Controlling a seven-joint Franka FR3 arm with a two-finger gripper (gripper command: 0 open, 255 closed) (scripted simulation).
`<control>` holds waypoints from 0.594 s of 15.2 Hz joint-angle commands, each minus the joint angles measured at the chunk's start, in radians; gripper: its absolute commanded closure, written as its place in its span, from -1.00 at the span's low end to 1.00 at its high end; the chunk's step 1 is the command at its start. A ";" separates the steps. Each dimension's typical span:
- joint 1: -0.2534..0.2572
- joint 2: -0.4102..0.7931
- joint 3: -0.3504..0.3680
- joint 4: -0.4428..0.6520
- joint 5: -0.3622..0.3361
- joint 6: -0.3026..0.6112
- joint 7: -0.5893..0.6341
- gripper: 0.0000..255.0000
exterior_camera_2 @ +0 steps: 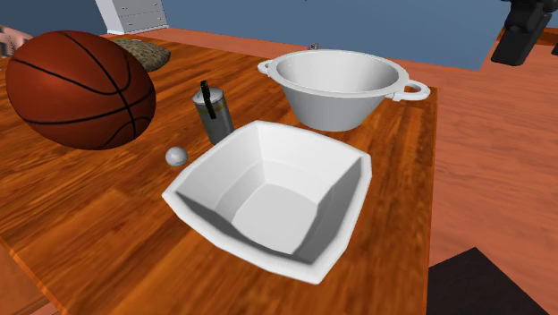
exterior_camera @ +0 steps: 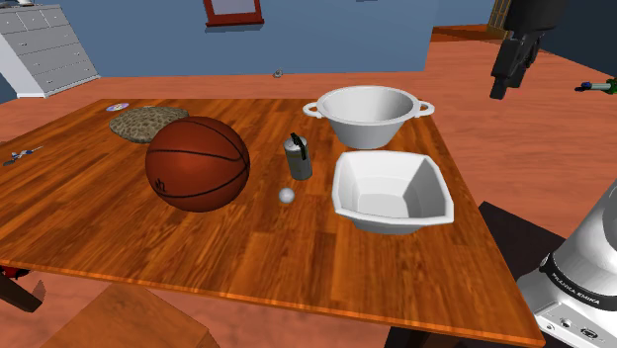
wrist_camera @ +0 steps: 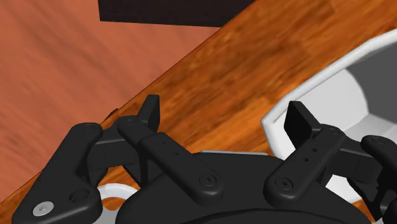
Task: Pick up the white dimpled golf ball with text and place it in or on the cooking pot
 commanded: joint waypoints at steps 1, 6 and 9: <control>0.000 0.000 0.000 0.000 0.000 0.000 0.000 -1.00; 0.026 0.034 0.097 -0.065 0.062 0.148 0.098 -1.00; 0.041 0.074 0.157 -0.087 0.092 0.241 0.156 -1.00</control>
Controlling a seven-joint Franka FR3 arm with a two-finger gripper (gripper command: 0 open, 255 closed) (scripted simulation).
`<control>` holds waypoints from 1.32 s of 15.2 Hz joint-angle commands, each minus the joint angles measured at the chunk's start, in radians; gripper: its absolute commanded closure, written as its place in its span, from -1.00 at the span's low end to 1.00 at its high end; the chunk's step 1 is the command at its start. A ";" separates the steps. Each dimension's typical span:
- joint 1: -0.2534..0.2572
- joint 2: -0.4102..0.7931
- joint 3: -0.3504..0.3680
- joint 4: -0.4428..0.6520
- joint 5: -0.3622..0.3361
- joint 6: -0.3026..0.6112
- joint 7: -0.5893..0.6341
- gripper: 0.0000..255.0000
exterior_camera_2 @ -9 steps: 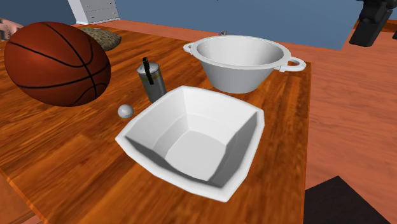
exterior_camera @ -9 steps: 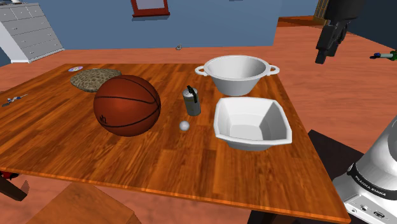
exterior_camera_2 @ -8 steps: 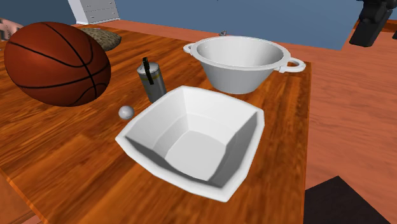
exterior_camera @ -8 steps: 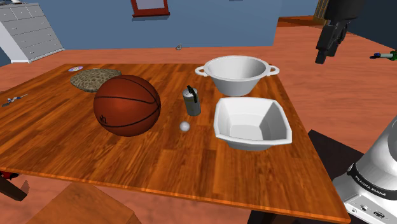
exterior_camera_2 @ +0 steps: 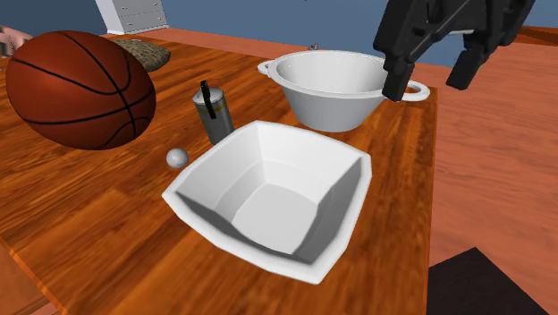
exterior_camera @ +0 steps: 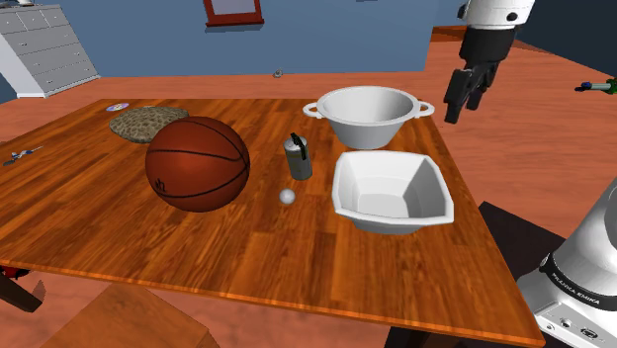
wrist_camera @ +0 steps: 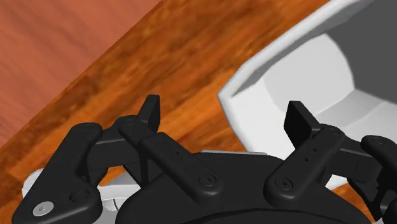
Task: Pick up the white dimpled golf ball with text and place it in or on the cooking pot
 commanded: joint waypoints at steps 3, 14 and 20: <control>0.016 0.067 0.079 -0.019 0.032 0.129 0.075 -1.00; 0.011 0.358 0.311 0.056 0.008 0.448 0.315 -1.00; -0.023 0.573 0.439 0.171 -0.128 0.575 0.499 -1.00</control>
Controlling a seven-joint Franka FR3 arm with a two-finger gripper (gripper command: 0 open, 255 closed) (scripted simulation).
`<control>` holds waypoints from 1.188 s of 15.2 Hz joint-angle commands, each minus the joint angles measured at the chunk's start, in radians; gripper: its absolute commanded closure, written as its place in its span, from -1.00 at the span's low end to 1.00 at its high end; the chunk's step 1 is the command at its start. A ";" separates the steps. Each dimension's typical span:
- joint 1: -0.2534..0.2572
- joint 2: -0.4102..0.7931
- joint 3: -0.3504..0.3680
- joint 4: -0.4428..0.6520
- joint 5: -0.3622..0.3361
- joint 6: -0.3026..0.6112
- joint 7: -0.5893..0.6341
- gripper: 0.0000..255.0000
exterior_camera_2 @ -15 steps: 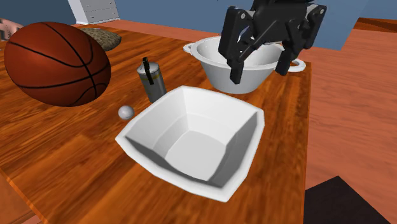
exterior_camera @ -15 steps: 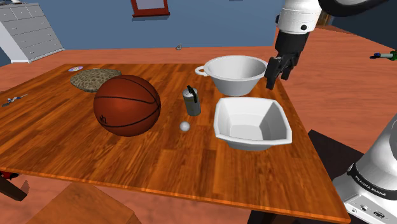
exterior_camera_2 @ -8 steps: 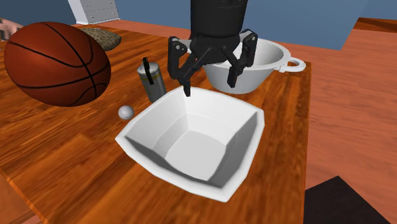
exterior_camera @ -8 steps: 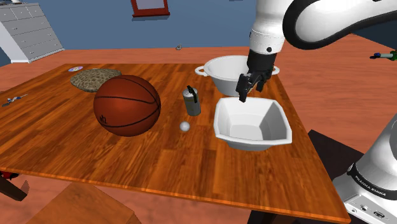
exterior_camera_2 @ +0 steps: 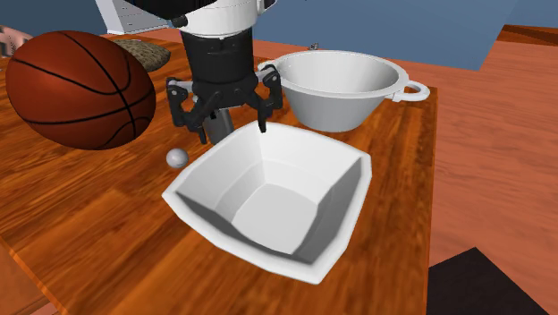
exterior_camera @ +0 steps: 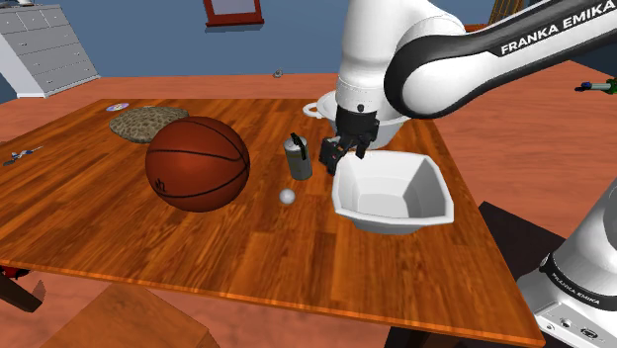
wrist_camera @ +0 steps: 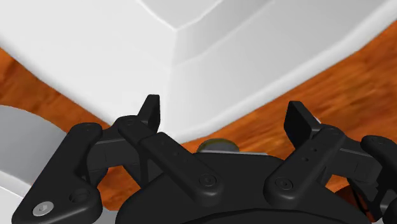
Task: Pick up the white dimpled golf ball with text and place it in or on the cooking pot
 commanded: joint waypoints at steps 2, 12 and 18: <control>-0.013 0.121 0.058 0.064 -0.104 0.057 0.111 -1.00; 0.095 0.519 0.079 0.368 -0.499 0.065 0.441 -1.00; 0.106 0.575 0.054 0.364 -0.549 0.113 0.470 -1.00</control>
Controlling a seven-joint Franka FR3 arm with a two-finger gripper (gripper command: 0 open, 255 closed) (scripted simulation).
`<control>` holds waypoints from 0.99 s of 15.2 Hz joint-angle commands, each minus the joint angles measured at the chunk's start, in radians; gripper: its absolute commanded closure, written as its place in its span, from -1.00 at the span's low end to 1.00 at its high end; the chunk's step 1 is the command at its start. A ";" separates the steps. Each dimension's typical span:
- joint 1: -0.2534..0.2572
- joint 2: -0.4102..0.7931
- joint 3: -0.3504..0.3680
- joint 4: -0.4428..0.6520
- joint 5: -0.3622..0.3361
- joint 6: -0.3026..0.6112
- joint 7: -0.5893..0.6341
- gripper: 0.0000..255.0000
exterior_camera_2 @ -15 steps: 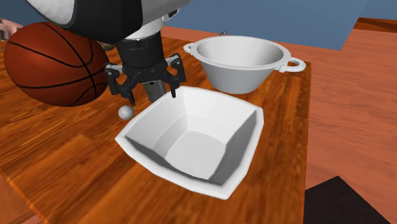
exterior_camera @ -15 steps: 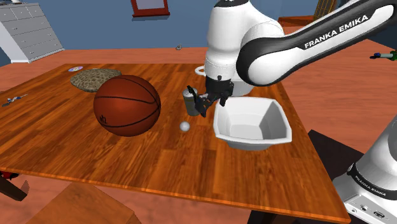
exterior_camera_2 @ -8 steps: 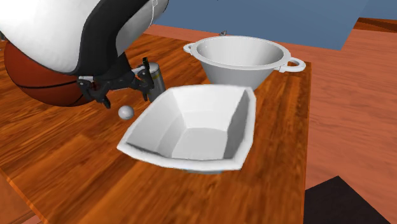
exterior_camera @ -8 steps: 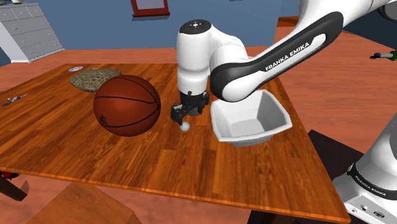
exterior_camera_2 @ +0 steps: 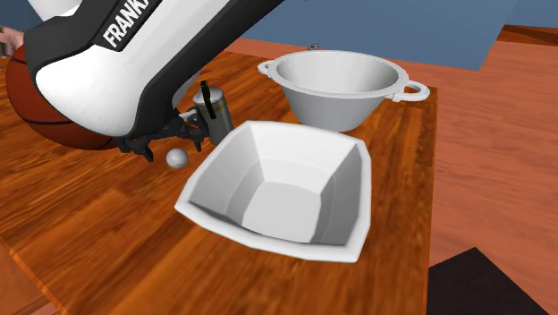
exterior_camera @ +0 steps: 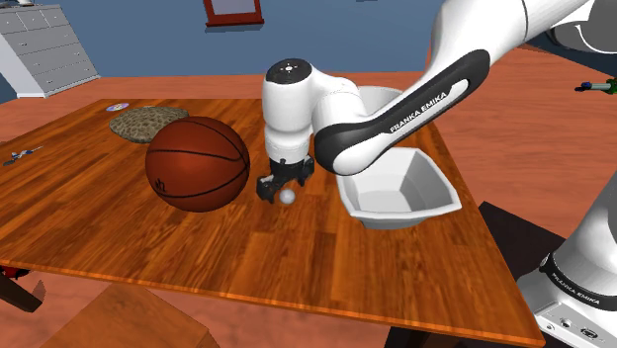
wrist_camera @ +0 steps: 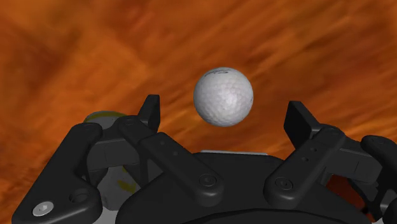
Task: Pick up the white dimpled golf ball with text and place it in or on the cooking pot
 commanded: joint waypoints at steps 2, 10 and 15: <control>0.005 0.016 -0.007 0.001 -0.014 0.011 0.009 -1.00; 0.005 0.016 -0.006 0.001 -0.014 0.011 0.009 1.00; 0.005 0.016 -0.006 0.001 -0.014 0.011 0.009 1.00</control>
